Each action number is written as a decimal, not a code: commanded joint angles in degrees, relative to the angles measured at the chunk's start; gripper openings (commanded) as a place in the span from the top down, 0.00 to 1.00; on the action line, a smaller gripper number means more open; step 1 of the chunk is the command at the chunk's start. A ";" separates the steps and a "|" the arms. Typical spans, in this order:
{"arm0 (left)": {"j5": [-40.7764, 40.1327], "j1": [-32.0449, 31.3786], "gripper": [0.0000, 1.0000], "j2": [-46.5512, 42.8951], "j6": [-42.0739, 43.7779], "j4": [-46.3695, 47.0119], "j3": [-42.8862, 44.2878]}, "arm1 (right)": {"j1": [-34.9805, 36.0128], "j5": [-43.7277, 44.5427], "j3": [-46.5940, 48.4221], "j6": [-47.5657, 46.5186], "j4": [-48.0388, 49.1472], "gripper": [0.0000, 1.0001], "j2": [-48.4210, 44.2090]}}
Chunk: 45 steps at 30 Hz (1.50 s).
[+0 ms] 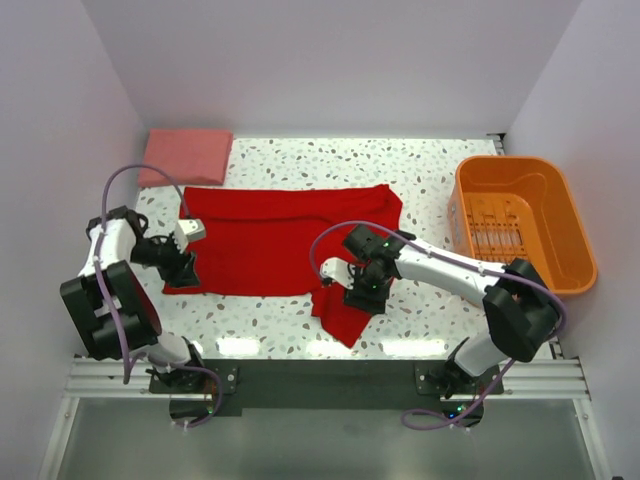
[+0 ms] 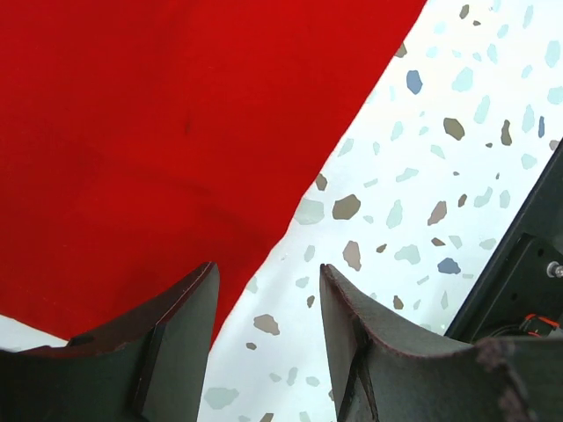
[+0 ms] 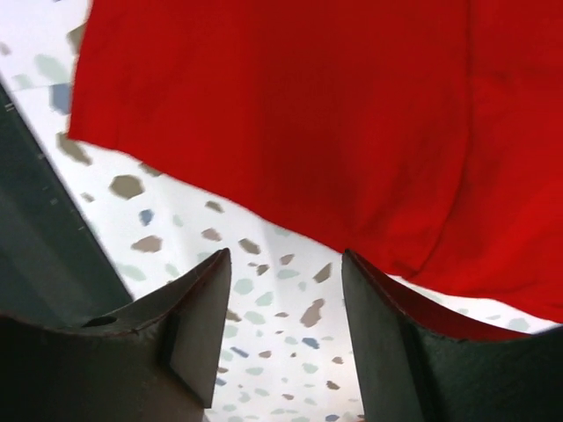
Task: Fold and stack the t-shirts
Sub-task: Fold the tshirt
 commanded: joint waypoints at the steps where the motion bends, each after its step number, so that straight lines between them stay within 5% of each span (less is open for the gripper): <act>1: 0.93 0.24 0.45 -2.54 2.96 2.44 -1.48 | 0.25 3.01 -0.82 0.65 7.65 0.44 -0.56; 14: 1.72 3.04 0.45 2.20 -1.17 5.87 3.17 | 2.27 8.98 -7.24 -0.49 14.78 0.43 5.41; 21: -2.40 7.71 0.45 6.32 19.73 0.36 7.30 | 2.10 10.47 -9.44 -1.73 11.88 1.00 4.28; 28: -10.67 7.79 0.49 8.10 36.17 -0.99 4.41 | -0.18 10.83 -7.78 -1.55 7.84 1.00 2.26; 45: -14.01 7.62 0.61 2.65 47.34 -2.30 -6.14 | -2.03 9.42 -5.22 -1.02 4.76 1.00 1.29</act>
